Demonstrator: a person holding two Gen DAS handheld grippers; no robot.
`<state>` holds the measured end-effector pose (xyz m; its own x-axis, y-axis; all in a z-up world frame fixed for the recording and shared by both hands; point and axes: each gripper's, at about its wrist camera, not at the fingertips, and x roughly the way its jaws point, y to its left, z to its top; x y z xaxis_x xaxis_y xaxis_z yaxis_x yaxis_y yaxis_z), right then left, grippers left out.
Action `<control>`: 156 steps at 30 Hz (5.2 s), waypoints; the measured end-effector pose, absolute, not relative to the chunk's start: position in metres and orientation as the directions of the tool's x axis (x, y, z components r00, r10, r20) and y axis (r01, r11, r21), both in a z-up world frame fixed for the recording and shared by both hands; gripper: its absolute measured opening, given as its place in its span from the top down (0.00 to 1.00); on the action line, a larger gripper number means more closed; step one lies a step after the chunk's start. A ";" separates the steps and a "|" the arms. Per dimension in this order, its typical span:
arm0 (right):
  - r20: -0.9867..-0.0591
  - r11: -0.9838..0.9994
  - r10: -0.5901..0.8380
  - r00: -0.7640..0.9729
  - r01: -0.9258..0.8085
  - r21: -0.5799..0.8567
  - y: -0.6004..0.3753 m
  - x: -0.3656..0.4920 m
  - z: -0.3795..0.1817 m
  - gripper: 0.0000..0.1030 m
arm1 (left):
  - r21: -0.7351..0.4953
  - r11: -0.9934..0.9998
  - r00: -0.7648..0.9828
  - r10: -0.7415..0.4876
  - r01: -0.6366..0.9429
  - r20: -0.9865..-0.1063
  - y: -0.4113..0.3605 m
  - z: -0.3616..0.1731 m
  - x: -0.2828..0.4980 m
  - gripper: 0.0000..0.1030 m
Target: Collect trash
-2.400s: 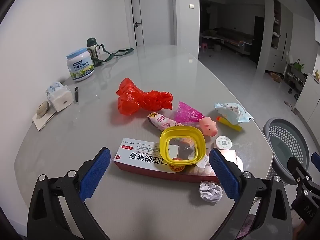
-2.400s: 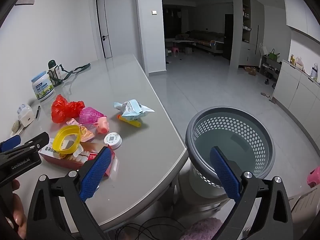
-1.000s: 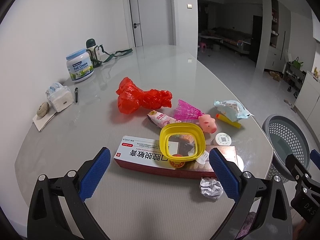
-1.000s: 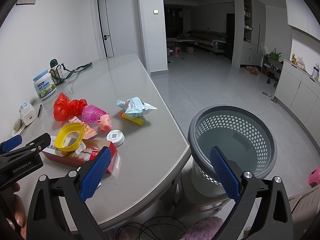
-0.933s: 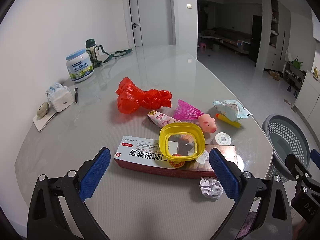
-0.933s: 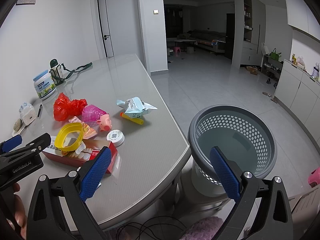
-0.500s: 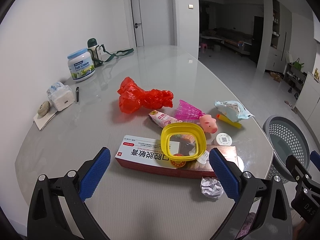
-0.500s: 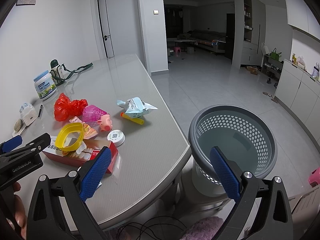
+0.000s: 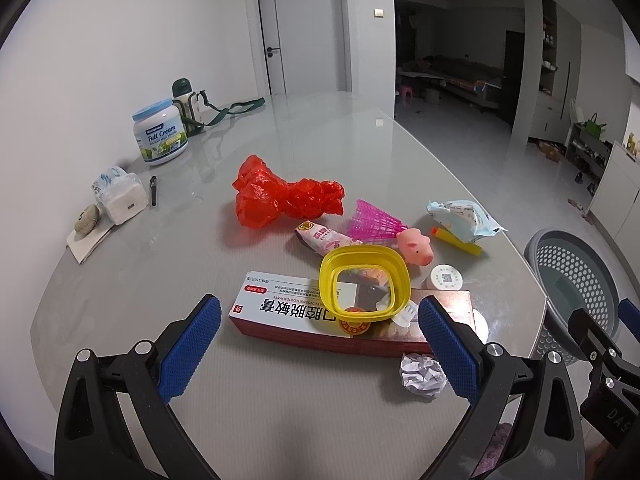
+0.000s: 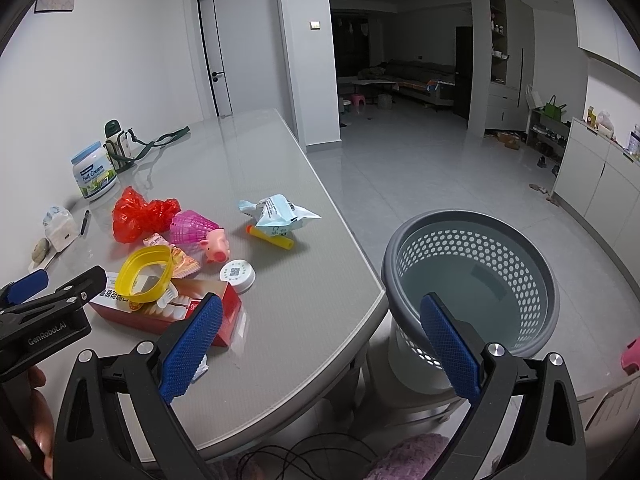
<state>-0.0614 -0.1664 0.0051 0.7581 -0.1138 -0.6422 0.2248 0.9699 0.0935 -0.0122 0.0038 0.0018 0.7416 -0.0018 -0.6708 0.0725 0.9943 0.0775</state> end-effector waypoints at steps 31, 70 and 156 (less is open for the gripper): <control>-0.708 0.991 0.068 0.703 0.033 0.128 -0.109 -0.043 -0.038 0.08 | 0.088 0.996 0.709 0.077 -0.021 -0.701 0.079 -0.030 -0.003 0.06; -0.743 0.997 0.069 0.665 -0.033 0.063 -0.068 -0.019 -0.072 0.68 | 0.051 0.996 0.682 -0.009 0.068 -0.731 0.074 -0.048 -0.005 0.06; -0.742 0.886 -0.105 0.662 0.401 0.232 -0.402 -0.059 -0.094 0.65 | -0.042 0.764 0.418 -0.398 0.644 -0.817 -0.294 -0.092 0.033 0.31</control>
<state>-0.0588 -0.4016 -0.0943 0.6618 -0.1045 -0.7423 0.4006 0.8863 0.2323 0.0333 -0.2940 -0.0917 0.4181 -0.3978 -0.8166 0.6443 0.7636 -0.0421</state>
